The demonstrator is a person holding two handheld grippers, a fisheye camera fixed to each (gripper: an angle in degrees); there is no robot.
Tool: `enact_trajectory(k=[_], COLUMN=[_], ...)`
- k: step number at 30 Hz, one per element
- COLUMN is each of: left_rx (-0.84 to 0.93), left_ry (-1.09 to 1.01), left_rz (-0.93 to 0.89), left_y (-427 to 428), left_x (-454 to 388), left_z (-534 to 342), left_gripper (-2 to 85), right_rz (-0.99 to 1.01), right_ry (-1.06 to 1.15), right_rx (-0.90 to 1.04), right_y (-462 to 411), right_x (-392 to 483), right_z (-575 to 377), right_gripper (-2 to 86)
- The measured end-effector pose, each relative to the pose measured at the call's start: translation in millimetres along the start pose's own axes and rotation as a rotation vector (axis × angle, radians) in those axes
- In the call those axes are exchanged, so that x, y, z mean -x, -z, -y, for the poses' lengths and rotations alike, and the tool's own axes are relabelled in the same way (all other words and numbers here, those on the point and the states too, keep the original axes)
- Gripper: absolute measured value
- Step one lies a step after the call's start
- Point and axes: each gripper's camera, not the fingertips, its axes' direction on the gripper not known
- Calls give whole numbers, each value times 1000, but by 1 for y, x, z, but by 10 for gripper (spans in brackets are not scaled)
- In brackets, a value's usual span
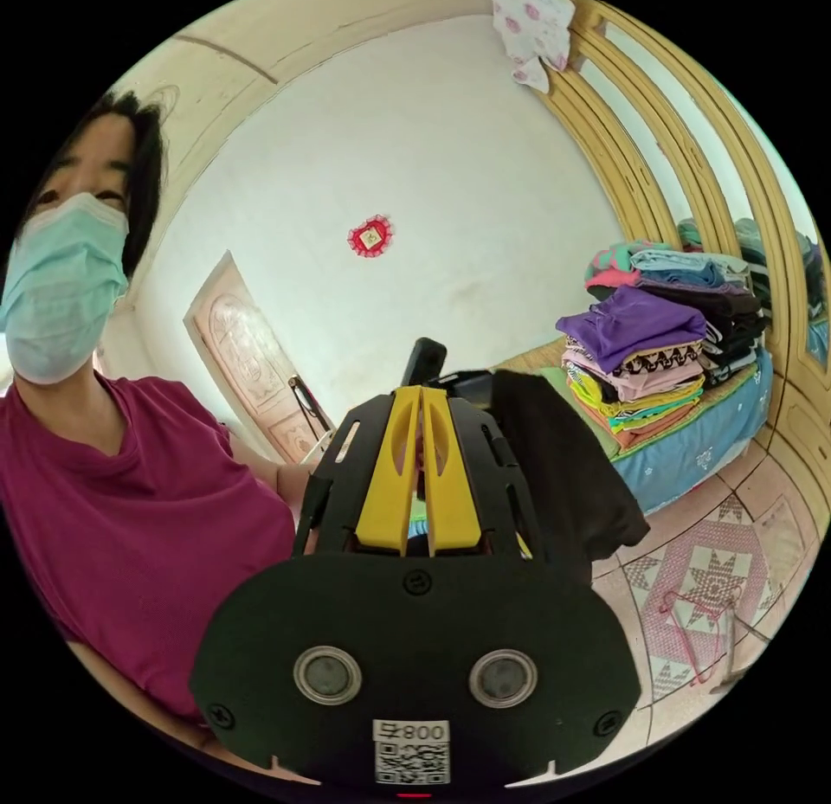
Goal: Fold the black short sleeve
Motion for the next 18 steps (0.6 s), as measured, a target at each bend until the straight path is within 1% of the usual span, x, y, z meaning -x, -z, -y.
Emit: enact_trajectory(k=[4, 9, 11, 14, 18], left_rx=[-76, -142, -162, -204, -272], left_ry=[-47, -94, -107, -98, -37], left_rz=[73, 129, 143, 143, 130], left_y=[100, 206, 243, 304, 384], left_x=[-3, -11, -12, -9, -6], left_z=[-2, -13, -19, -32, -53], left_gripper=[2, 2, 2, 3, 3], right_rz=[21, -110, -138, -108, -56], right_ry=[-60, -150, -218, -286, -325], right_rx=[-15, 16, 86, 200, 375], right_y=[-15, -35, -61, -106, -171], right_x=[-41, -101, -140, -184, -214], right_z=[-11, -34, -47, -62, -73], right_gripper=[5, 26, 52, 72, 82])
